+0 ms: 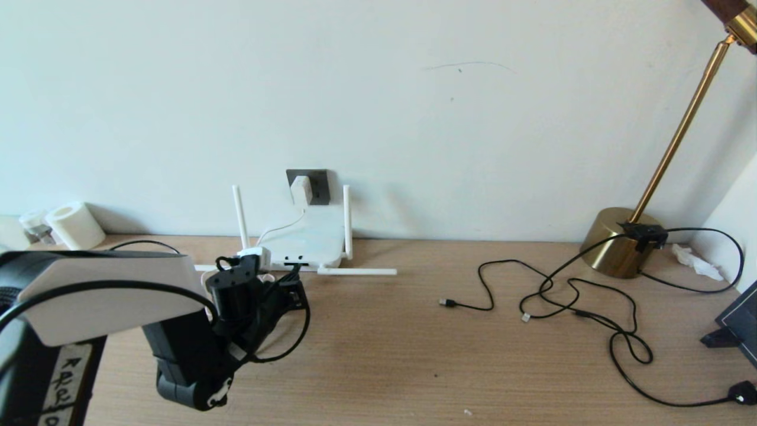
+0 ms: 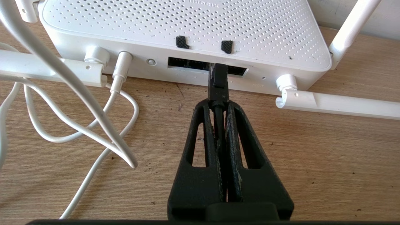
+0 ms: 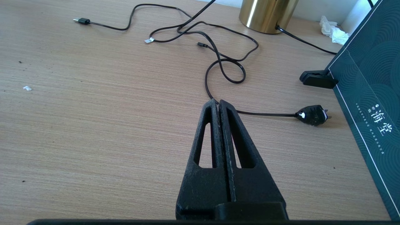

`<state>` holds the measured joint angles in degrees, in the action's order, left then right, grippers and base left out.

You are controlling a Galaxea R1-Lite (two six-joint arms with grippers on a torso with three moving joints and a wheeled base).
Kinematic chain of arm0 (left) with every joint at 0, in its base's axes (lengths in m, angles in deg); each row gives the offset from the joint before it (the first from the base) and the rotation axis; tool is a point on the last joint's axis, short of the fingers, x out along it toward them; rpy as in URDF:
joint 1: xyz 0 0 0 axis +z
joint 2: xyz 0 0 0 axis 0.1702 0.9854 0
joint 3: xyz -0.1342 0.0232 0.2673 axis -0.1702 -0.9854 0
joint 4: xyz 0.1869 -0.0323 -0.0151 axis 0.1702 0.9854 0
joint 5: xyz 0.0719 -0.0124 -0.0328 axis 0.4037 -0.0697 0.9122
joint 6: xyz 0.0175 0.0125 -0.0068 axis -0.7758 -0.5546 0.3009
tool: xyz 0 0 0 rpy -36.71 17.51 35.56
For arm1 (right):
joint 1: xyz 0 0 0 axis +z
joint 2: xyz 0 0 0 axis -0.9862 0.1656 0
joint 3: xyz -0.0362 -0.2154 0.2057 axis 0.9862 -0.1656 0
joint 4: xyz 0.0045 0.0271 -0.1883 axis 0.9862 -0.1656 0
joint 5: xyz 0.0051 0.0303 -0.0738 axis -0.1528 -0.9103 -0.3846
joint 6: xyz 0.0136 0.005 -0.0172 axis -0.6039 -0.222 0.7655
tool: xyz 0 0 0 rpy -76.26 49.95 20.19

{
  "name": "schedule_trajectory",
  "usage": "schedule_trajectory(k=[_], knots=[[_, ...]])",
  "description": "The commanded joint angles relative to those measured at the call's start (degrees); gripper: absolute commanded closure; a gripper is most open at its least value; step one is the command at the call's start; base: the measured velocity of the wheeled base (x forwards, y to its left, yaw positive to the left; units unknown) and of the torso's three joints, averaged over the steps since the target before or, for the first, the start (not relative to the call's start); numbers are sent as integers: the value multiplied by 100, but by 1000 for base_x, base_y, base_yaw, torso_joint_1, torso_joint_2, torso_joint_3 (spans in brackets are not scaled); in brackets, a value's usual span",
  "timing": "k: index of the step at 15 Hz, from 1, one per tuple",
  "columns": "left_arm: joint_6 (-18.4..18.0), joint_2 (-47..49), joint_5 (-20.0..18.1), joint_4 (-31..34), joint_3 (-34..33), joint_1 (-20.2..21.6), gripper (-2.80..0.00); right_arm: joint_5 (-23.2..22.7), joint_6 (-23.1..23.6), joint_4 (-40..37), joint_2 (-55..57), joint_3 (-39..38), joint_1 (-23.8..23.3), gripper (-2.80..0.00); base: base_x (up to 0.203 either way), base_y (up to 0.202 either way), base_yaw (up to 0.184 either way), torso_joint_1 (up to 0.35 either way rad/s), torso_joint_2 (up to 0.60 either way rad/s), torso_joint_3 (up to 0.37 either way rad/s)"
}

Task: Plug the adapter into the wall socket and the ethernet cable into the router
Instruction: Plug cable into router interface

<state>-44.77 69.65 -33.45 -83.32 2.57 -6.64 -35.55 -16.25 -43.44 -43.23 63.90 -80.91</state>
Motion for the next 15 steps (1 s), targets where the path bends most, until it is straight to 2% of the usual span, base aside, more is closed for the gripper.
schedule_trajectory(k=[1,15], knots=[[8,14,3,-62,36,1,0,-1,5,-5,4,0,0,0,0,0,0,0,0,0],[6,165,-5,-62,207,-17,0,-1,5,-12,4,0,0,0,0,0,0,0,0,0]])
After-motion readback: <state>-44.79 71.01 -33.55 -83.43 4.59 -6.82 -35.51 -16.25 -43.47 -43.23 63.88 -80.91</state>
